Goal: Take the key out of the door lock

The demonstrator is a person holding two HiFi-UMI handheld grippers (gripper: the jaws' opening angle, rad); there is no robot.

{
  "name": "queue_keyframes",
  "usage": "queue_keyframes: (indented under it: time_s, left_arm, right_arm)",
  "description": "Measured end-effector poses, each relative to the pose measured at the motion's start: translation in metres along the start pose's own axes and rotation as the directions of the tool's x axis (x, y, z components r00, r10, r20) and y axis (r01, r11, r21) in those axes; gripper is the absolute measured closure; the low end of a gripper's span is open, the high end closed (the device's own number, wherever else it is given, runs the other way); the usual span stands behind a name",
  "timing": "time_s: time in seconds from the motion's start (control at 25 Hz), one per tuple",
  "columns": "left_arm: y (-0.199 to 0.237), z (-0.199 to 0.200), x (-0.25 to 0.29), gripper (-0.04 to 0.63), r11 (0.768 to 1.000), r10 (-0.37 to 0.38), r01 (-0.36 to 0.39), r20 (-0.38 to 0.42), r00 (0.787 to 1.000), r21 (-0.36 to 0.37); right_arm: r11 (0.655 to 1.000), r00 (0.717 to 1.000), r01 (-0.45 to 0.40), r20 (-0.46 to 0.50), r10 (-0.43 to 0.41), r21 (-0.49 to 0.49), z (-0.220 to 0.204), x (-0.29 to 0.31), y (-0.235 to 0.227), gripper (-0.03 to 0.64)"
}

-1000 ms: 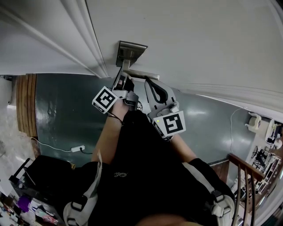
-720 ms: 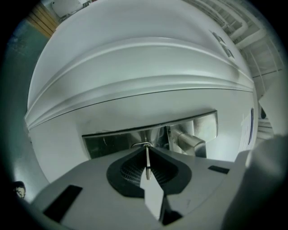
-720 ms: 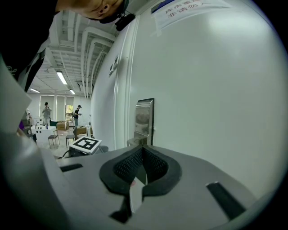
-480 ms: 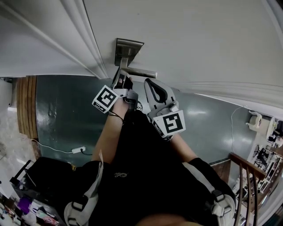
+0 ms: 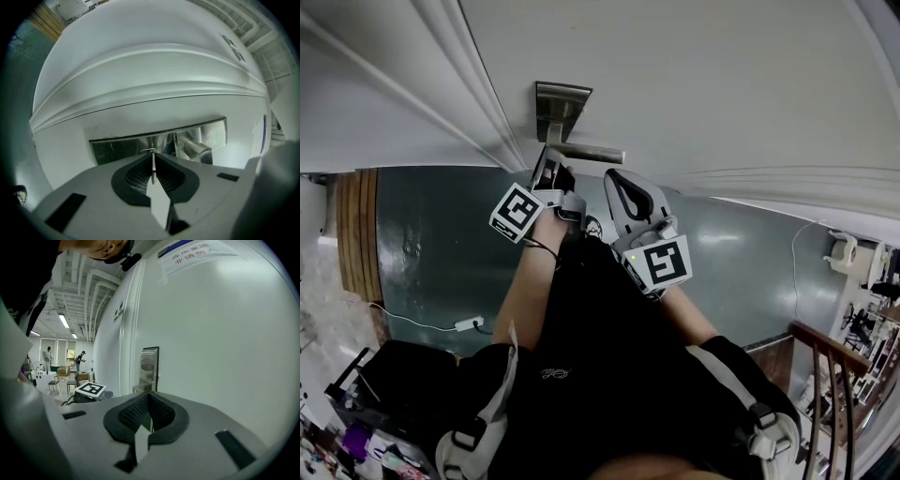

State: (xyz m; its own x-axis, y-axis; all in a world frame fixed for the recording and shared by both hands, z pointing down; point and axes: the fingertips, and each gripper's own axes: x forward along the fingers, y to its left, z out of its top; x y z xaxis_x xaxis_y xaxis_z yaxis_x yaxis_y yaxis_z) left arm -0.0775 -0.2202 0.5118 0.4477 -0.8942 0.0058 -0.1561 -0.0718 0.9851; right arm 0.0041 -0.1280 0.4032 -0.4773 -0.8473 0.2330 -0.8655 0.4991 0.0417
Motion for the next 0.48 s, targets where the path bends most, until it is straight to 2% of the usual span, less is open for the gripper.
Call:
queue_keyframes:
  time_s: [0.48]
  left_arm:
    - [0.0054,-0.0009,0.0071,0.558,0.998,0.008,-0.005,0.042,0.999,-0.062]
  right_arm:
    - [1.0,1.0,0.001,0.0,-0.001,0.0,-0.0037,-0.007,0.0,0.609]
